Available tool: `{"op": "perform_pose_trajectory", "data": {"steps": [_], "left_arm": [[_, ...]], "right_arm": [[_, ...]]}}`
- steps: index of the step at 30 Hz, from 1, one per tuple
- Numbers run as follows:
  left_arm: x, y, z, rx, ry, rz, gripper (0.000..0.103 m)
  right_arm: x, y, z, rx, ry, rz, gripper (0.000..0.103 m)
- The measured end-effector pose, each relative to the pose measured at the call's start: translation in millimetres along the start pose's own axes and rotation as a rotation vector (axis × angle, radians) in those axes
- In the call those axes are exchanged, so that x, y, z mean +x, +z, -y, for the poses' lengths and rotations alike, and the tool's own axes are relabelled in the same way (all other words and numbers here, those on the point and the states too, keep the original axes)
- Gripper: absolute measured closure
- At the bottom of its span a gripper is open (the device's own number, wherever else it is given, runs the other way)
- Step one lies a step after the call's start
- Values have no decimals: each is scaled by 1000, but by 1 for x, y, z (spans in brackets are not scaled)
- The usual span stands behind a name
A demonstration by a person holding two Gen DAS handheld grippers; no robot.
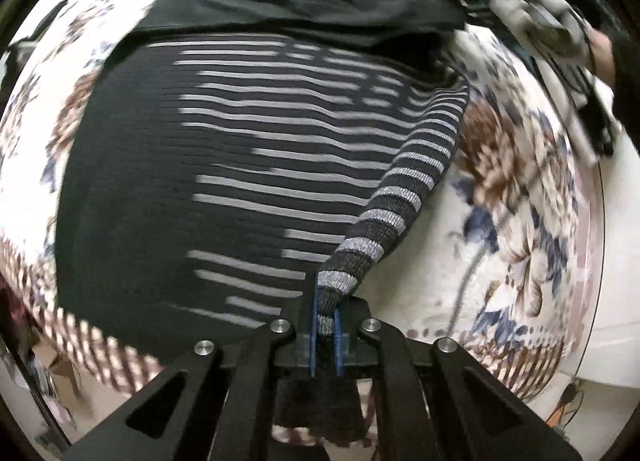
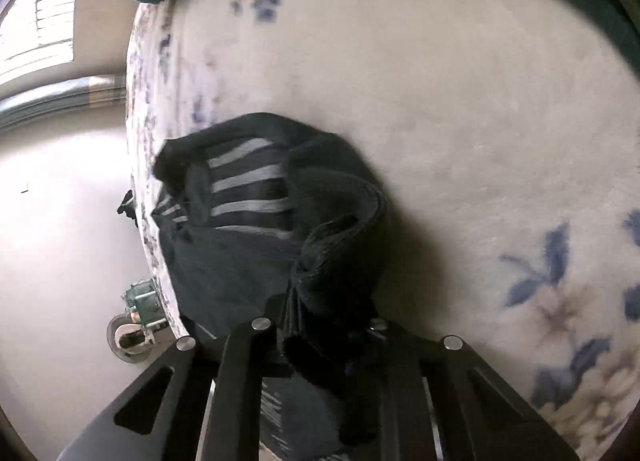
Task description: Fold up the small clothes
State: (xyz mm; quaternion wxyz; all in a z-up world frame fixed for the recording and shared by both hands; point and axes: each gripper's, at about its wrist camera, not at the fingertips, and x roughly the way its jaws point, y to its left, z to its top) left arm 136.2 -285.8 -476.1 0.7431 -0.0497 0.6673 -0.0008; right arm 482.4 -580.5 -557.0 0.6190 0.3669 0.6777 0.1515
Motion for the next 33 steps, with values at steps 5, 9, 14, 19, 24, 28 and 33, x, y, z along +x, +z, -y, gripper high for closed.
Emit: {"op": "perform_pose_trajectory", "data": {"steps": [5, 9, 14, 19, 24, 28, 33], "left_arm": [[-29, -7, -42, -64, -10, 47, 99], [-48, -9, -84, -150, -37, 76, 99], [-56, -19, -155, -258, -51, 89, 99], [-38, -30, -231, -359, -86, 77, 99], [-12, -37, -288, -412, -104, 55, 99], [10, -43, -334, -475, -140, 44, 99], [44, -53, -373, -564, -354, -67, 92]], "right_arm": [[-22, -16, -54, -77, -55, 26, 88], [-29, -32, -123, -123, -161, 25, 88], [-4, -46, -212, -181, -268, 5, 88], [72, -57, -308, -232, -347, -17, 88], [190, -64, -383, -264, -444, -50, 89], [271, -71, -416, -306, -558, -68, 89], [340, -73, -424, -297, -589, -145, 66]]}}
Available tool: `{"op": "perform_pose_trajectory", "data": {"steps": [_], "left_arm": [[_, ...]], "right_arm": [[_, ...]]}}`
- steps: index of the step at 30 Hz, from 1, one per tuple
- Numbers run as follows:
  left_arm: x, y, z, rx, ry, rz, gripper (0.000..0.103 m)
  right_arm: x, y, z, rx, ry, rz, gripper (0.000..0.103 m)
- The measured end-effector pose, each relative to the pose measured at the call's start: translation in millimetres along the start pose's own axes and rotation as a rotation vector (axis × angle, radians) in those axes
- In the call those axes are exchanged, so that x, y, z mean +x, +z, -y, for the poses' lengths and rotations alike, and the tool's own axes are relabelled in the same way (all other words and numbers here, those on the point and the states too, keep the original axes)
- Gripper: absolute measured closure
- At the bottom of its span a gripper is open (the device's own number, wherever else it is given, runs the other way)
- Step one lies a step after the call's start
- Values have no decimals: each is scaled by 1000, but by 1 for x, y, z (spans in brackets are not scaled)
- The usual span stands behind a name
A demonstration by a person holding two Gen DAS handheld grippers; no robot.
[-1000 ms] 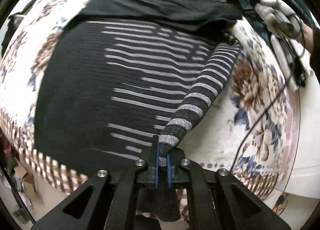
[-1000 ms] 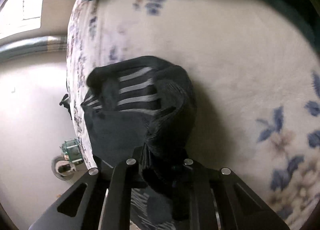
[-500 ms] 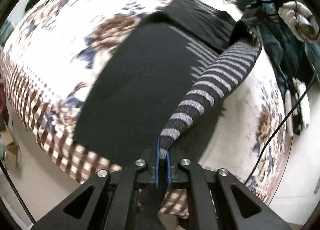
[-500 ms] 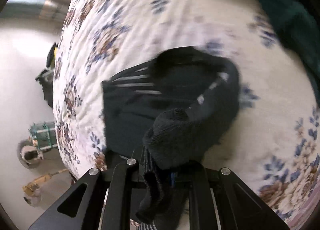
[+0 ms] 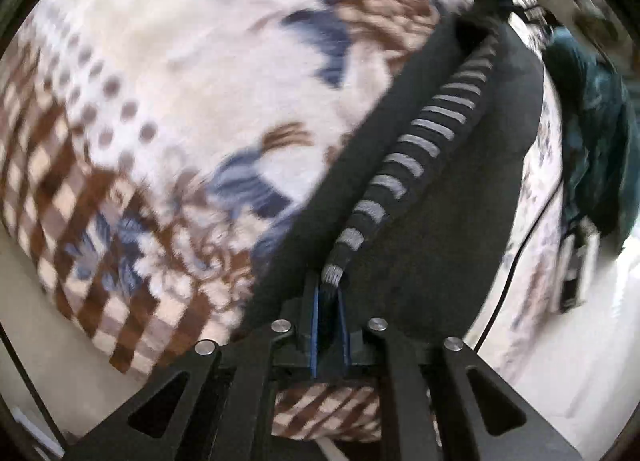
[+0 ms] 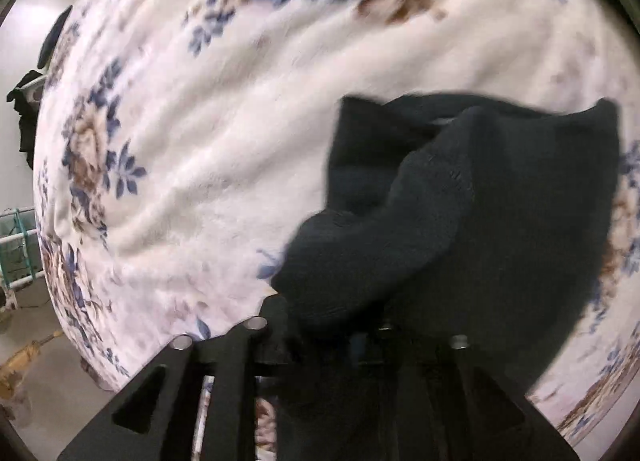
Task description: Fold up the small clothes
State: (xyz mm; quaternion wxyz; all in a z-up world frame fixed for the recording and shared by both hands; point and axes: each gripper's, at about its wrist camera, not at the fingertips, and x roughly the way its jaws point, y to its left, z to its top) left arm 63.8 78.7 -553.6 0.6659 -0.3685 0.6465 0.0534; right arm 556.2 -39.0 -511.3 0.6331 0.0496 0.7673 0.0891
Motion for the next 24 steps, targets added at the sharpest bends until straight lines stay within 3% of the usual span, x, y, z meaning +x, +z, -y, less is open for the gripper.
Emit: {"op": "perform_pose_trajectory", "data": {"steps": [1, 2, 3, 5, 7, 10, 13, 15, 17, 18, 21, 24], "left_arm": [[-3, 1, -9, -21, -30, -15, 87], [-7, 1, -15, -30, -26, -17, 76], [-13, 2, -20, -31, -19, -10, 66], [-25, 3, -29, -28, -30, 2, 55], [-36, 6, -34, -22, -49, 6, 53], [-39, 13, -24, 43, -25, -6, 51], [-30, 19, -1, 145, 3, -20, 51], [-18, 22, 13, 212, 12, -37, 51], [-4, 22, 30, 260, 4, -45, 51], [5, 21, 34, 270, 9, -54, 51], [39, 18, 22, 240, 127, -112, 51], [21, 17, 7, 168, 138, -102, 51]], "right_arm": [[1, -3, -1, 10, 47, -2, 49], [1, -6, -2, 19, 89, -5, 39], [-4, -16, -2, 20, 131, -4, 35], [-17, -37, 2, 14, 210, 8, 33], [-37, -73, 11, -14, 255, 26, 33], [-58, -135, 31, -76, 191, 63, 33], [-62, -208, 69, -104, 62, 81, 33], [-47, -260, 102, -68, 12, 46, 33], [-28, -298, 129, -6, 30, -12, 33], [-11, -324, 146, 45, 54, -53, 33], [29, -378, 175, 127, 98, -124, 33], [66, -425, 184, 81, 28, -158, 33]]}}
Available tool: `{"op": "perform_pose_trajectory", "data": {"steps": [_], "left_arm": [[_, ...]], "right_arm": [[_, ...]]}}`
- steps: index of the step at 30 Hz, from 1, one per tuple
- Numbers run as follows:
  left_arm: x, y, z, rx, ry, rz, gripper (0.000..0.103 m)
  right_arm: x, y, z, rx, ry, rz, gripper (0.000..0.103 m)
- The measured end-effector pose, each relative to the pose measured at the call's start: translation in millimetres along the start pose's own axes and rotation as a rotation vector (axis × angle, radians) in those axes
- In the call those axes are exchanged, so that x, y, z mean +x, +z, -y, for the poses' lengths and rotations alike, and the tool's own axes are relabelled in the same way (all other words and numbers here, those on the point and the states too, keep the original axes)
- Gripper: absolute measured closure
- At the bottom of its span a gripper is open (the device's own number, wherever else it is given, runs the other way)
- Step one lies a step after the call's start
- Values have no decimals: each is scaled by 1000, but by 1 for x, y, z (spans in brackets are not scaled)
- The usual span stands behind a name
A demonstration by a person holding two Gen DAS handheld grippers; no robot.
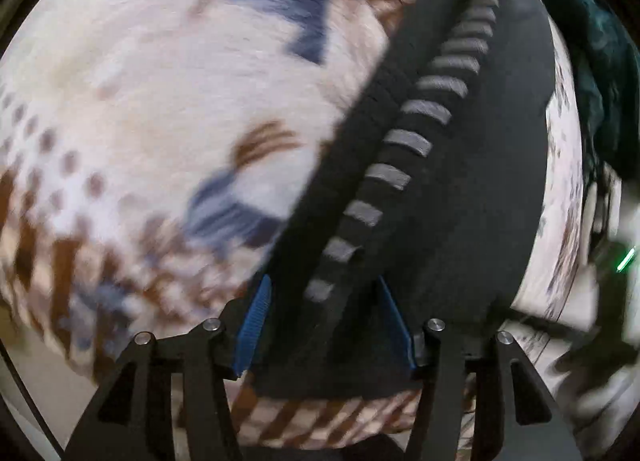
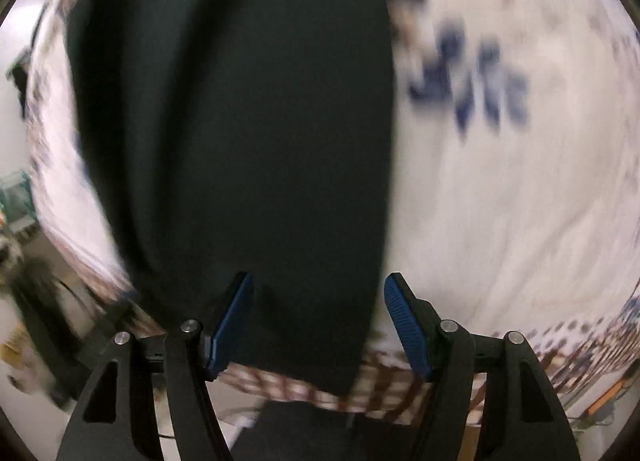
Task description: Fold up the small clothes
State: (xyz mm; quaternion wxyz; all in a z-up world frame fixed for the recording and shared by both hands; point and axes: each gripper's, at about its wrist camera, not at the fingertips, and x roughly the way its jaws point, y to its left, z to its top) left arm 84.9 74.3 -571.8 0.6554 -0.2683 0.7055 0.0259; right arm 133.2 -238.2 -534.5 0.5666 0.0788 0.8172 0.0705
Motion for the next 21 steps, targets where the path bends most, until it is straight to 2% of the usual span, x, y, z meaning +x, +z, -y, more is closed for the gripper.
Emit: {"op": "perform_pose_trajectory", "data": {"steps": [2, 3, 6, 9, 10, 12, 14, 16, 17, 19, 21], "left_arm": [[-20, -2, 4, 27, 36, 24, 51], [-32, -1, 11, 51, 38, 42, 51], [-52, 15, 58, 184, 22, 98, 51], [-43, 50, 106, 291, 41, 153, 51], [-35, 65, 118, 312, 51, 175, 51], [-18, 94, 131, 336, 124, 196, 51], [-3, 116, 124, 322, 196, 186, 51], [2, 135, 97, 270, 239, 163, 50], [2, 142, 79, 237, 224, 142, 48], [-4, 150, 37, 144, 124, 80, 48], [-13, 154, 16, 99, 64, 36, 49]], "right_arm": [[11, -17, 5, -35, -110, -2, 33], [12, -27, 10, -28, -120, 6, 33], [6, -46, 26, -3, -67, 41, 33], [2, -50, 42, 20, -43, 73, 33], [3, -49, 48, 35, -26, 75, 33], [4, -46, 59, 70, 1, 81, 33], [2, -45, 67, 91, 15, 87, 33], [-2, -46, 74, 112, 22, 96, 33], [-4, -45, 77, 120, 22, 98, 33], [-13, -41, 85, 150, 14, 102, 33], [-22, -44, 90, 201, 17, 112, 33]]}}
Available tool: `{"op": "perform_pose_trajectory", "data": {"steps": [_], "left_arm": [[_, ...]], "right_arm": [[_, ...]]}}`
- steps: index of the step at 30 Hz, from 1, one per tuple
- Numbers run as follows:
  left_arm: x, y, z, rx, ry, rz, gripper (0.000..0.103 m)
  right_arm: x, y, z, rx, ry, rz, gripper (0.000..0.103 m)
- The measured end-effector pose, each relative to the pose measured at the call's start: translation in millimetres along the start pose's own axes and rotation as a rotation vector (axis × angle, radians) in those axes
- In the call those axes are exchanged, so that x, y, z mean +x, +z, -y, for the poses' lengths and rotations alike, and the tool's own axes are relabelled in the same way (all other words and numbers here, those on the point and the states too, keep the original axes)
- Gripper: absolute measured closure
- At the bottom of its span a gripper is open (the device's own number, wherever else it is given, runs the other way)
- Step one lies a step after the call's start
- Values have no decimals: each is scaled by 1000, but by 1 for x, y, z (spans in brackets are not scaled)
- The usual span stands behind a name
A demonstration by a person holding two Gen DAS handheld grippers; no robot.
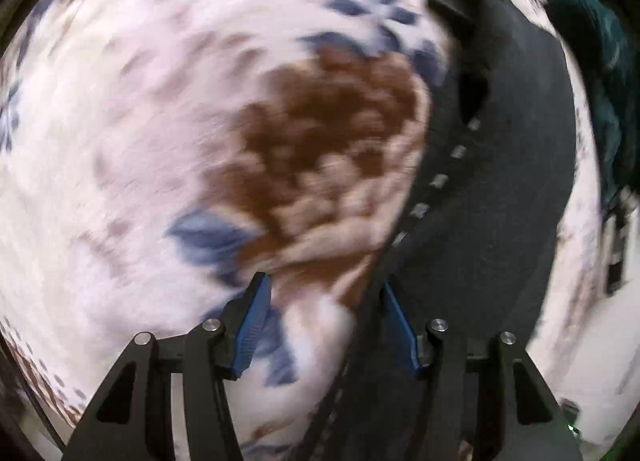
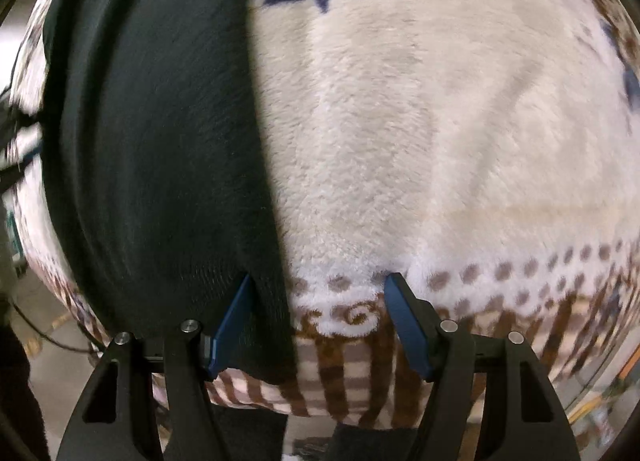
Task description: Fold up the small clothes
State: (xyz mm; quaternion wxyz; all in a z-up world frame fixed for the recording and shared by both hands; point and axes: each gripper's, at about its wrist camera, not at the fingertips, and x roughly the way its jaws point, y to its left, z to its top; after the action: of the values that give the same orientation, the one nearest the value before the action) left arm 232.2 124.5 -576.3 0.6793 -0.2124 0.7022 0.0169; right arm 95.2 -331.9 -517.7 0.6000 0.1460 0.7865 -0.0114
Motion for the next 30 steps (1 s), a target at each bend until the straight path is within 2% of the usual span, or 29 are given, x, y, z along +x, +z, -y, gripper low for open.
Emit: {"op": "perform_pose_trajectory", "data": {"steps": [1, 3, 6, 8, 9, 10, 11, 14, 16, 20, 22, 26, 27, 28, 29, 30], "left_arm": [[-5, 1, -5, -4, -15, -19, 49], [-15, 0, -5, 24, -12, -27, 51], [-18, -8, 10, 104, -70, -69, 51], [-12, -17, 22, 146, -61, -112, 51], [-8, -18, 28, 159, -74, -140, 51], [-7, -15, 36, 175, -81, -160, 51], [-8, -6, 49, 182, -83, -155, 51], [-32, 32, 69, 219, -146, -66, 51], [-46, 80, 89, 242, -183, 1, 51], [-57, 161, 109, 244, -173, 119, 51], [-45, 201, 127, 246, -161, 152, 51], [-14, 248, 152, 287, -96, 148, 51], [-2, 258, 163, 298, -67, 143, 55], [4, 265, 168, 308, -54, 158, 67], [5, 269, 168, 322, -42, 179, 101], [6, 271, 169, 340, -36, 198, 102]], "right_arm": [[-1, 2, -6, 27, 11, 8, 33], [-13, 3, 7, 82, 73, 31, 33], [-17, -7, 16, 133, 143, 33, 33], [-12, -9, 15, 142, 197, 4, 33], [-4, -12, 14, 131, 207, -41, 33], [5, -13, 13, 120, 169, -85, 33], [11, -16, 14, 112, 109, -125, 33], [-6, -5, 14, 110, 80, -157, 34], [-31, 10, 8, 89, 77, -106, 34], [-98, 79, 8, 63, 85, 81, 33], [-127, 123, 6, 64, 112, 164, 33], [-168, 222, 2, 77, 167, 300, 33], [-173, 245, 2, 78, 182, 323, 33], [-177, 263, 0, 81, 194, 338, 33], [-179, 280, -1, 86, 207, 350, 33], [-184, 303, -5, 95, 232, 365, 33]]}}
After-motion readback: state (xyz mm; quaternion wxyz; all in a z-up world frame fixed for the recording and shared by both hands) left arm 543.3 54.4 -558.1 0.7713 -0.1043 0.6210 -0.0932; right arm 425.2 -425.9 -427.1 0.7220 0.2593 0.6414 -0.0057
